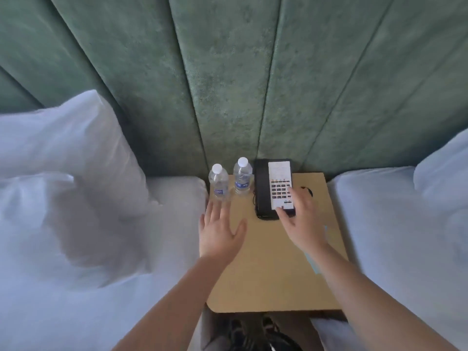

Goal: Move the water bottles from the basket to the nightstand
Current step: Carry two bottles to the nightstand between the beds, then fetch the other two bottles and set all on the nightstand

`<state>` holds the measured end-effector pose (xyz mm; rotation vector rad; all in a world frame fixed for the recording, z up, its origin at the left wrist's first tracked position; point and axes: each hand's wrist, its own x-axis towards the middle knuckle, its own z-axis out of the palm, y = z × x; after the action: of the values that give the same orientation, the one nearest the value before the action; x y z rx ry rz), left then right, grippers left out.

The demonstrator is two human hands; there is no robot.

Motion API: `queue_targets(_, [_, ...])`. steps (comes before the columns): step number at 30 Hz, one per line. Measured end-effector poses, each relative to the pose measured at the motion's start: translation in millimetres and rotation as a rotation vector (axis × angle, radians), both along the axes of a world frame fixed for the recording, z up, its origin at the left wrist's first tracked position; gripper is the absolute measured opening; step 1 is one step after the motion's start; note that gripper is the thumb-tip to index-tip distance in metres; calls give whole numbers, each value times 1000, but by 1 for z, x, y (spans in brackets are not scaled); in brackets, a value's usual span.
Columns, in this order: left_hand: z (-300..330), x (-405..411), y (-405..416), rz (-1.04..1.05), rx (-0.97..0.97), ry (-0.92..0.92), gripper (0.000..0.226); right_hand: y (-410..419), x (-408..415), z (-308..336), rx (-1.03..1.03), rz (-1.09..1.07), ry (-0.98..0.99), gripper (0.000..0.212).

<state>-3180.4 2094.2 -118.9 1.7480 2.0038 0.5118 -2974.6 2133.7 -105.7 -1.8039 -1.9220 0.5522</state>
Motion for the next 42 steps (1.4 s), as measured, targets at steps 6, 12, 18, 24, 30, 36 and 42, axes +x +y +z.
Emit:
queue_targets(6, [7,58,-40,-297,-14,98,73,-91,58,14,-59,-285,-42,54])
queue_targets(12, [11,134,-71,-513,-47,141,75,-169,104,10,-101,-553,-51,58])
queue_targets(18, [22,221,-121,-793,-28,246,73,-269,160,10,-124,-816,26,58])
queue_targets(24, [36,325,-234,-1110,48,234,72,-424,214,11,-143,-1122,50,59])
queue_targets(30, [36,397,-390,-1442,53,202,68,-603,239,7,-198,-1451,43,60])
queue_targets(36, [30,439,-549,-1821,71,217,66,-767,210,-1,-253,-1804,85,61])
queue_targets(42, [30,443,-701,-2214,122,215,65,-902,142,1,-258,-2240,193,58])
